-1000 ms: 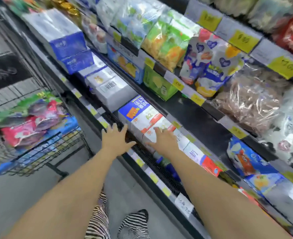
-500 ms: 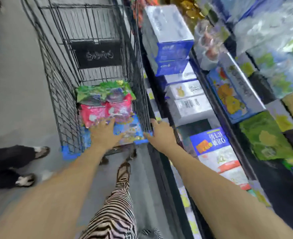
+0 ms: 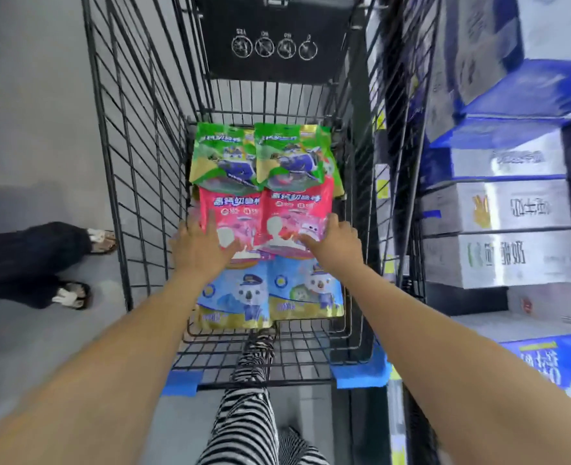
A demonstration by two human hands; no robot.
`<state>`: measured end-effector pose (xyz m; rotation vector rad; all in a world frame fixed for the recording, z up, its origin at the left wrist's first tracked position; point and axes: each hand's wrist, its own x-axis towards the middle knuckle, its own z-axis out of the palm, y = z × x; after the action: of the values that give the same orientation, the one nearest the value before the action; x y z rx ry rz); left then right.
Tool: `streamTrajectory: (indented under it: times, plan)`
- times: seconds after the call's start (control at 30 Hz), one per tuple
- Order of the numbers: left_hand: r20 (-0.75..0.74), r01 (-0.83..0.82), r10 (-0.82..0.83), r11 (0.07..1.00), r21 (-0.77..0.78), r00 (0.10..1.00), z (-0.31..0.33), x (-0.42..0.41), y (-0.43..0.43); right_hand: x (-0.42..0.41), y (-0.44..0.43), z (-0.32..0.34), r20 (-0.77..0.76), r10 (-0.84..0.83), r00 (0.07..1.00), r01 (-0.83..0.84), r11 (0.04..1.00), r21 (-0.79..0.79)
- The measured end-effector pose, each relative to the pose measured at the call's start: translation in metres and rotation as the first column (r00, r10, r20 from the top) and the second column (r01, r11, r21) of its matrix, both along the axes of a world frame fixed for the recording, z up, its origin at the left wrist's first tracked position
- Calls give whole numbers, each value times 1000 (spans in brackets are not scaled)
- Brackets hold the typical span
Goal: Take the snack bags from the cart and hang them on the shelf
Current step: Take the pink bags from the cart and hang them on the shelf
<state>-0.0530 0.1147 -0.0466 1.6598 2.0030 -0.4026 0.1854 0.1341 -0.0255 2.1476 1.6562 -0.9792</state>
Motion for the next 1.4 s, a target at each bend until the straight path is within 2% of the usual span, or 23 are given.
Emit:
streamTrajectory:
  times: [0.07,0.13,0.2,0.27,0.33,0.37,0.43,0.5,0.53,0.63,0.73,0.87,0.97,1.2,1.33,1.4]
  plan:
    - [24,-65,66,997,-34,998,-20,-4,10,-4,16,-24,-42,-132,990,130,990,-56]
    - [117,-189,191,982,-28,975,-37,-5,17,-8,27,-46,-140,-326,935,316,945,-89]
    - [289,-349,332,937,9,898,-51,-6,21,-11,35,-59,-288,-551,783,539,832,-127]
    - [459,-513,441,858,37,771,-63,-7,23,-12,40,-66,-387,-715,582,702,682,-205]
    - [588,-648,525,762,-4,615,-70,-8,23,-12,44,-66,-417,-813,406,785,544,-297]
    - [635,-700,565,713,-53,527,-73,-8,22,-11,45,-69,-421,-831,364,797,512,-321]
    - [693,-751,618,639,-167,372,-79,-10,24,-7,43,-76,-426,-822,378,781,530,-330]
    - [690,-750,666,603,-273,285,-84,-12,28,-2,40,-81,-434,-804,406,763,560,-324]
    - [673,-738,688,597,-315,270,-84,-14,31,-1,40,-82,-445,-804,394,757,559,-339]
    - [639,-706,721,598,-379,267,-84,-19,35,3,41,-84,-477,-820,315,735,529,-424]
    - [649,-700,718,597,-392,249,-78,-19,34,6,35,-82,-507,-808,300,710,544,-447]
    - [686,-685,673,638,-351,276,-65,-17,28,1,23,-69,-551,-758,348,679,609,-410]
    - [705,-655,648,670,-349,288,-46,-15,20,-2,13,-54,-547,-749,374,682,622,-386]
    - [704,-602,636,708,-369,317,12,-11,-21,-3,-19,19,-607,-643,467,657,712,-249]
    - [686,-610,653,697,-377,321,56,-14,-35,6,-40,73,-692,-562,452,657,735,-169]
    - [722,-589,625,715,-377,296,83,-13,-37,15,-54,100,-735,-523,432,672,730,-124]
